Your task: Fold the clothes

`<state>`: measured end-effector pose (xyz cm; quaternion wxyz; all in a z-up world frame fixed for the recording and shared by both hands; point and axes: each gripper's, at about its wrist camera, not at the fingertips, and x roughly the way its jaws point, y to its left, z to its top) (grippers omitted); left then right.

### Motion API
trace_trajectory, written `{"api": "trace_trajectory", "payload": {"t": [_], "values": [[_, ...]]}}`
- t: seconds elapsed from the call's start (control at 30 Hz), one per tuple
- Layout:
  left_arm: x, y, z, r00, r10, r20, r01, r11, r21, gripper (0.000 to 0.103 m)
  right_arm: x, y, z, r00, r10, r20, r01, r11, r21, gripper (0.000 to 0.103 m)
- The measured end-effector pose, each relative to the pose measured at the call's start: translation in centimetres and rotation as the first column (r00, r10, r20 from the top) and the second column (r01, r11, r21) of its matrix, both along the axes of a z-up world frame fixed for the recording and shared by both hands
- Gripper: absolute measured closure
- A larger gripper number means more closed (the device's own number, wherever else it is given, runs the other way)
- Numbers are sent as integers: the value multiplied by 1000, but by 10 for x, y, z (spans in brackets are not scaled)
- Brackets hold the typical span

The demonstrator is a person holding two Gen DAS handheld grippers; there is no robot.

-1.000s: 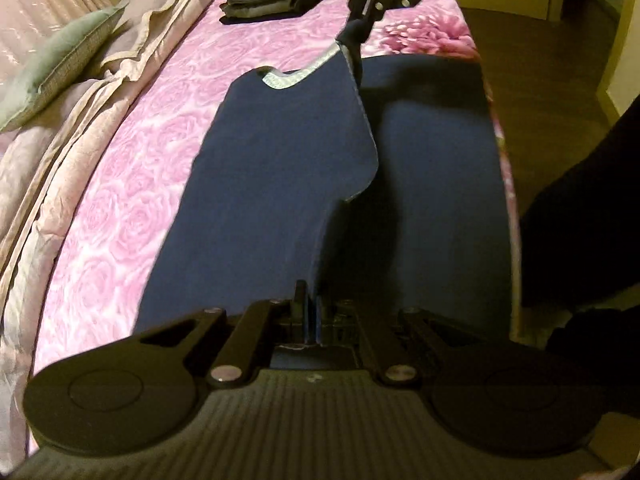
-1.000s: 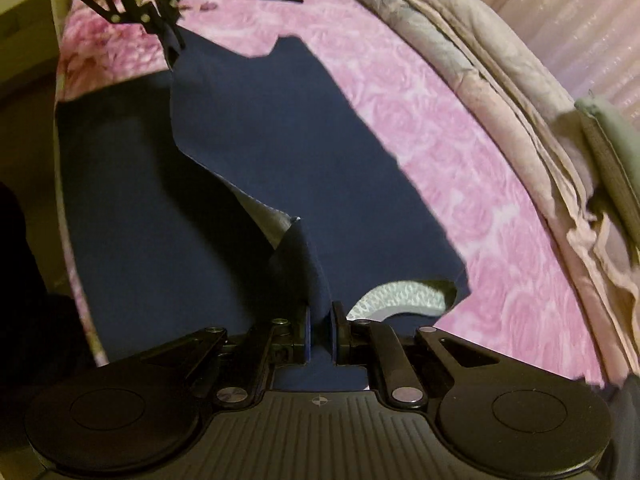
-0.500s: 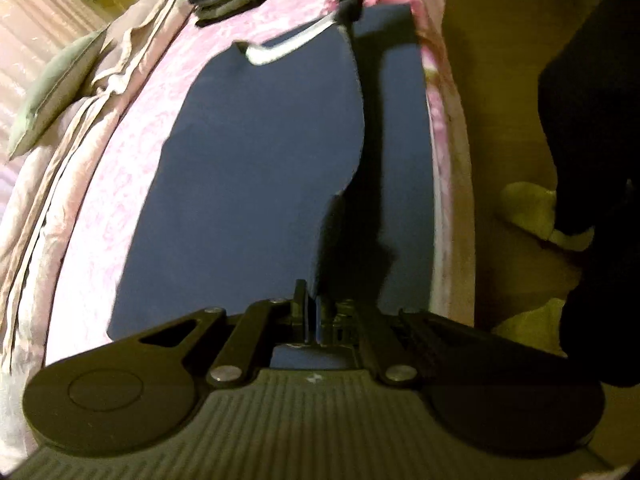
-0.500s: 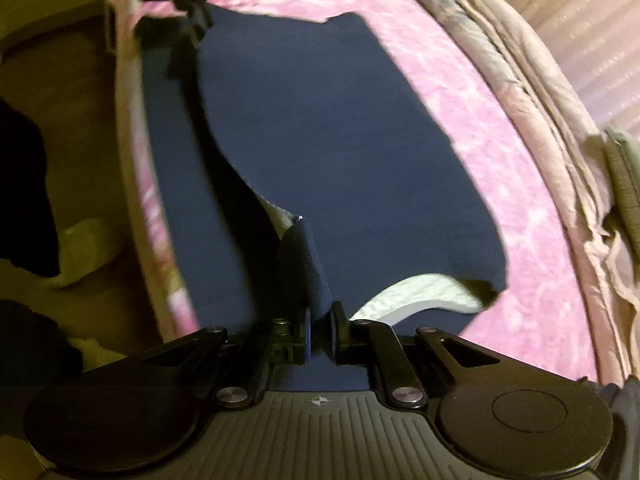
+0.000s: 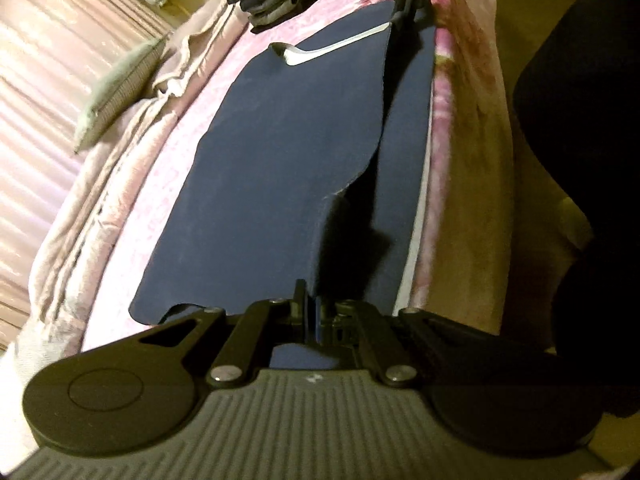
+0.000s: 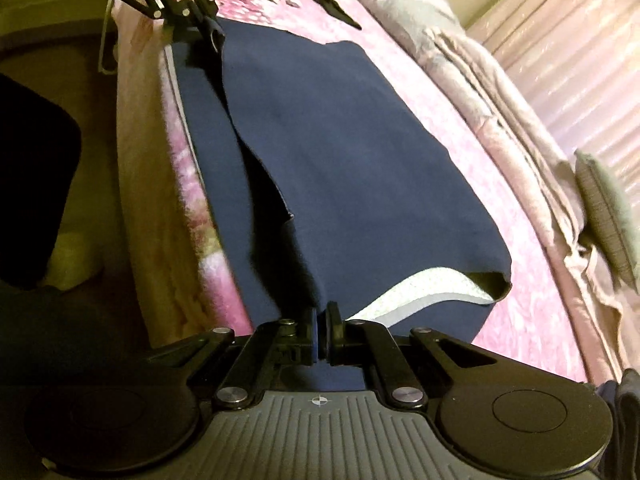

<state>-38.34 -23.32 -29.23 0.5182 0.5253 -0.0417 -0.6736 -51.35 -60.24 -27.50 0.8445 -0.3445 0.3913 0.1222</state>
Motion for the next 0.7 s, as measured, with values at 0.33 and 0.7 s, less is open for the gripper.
{"api": "trace_trajectory", "payload": {"t": [0.33,0.7], "values": [[-16,19,-22,995,12,102,1,992,-125,103,-35,8,-11,982,47,182,-31,995,-90,101],[-49,42,-18,977,110,185,-98,992,-74,97,-58,22,-20,960,64,274,-16,985,-174,100]]}}
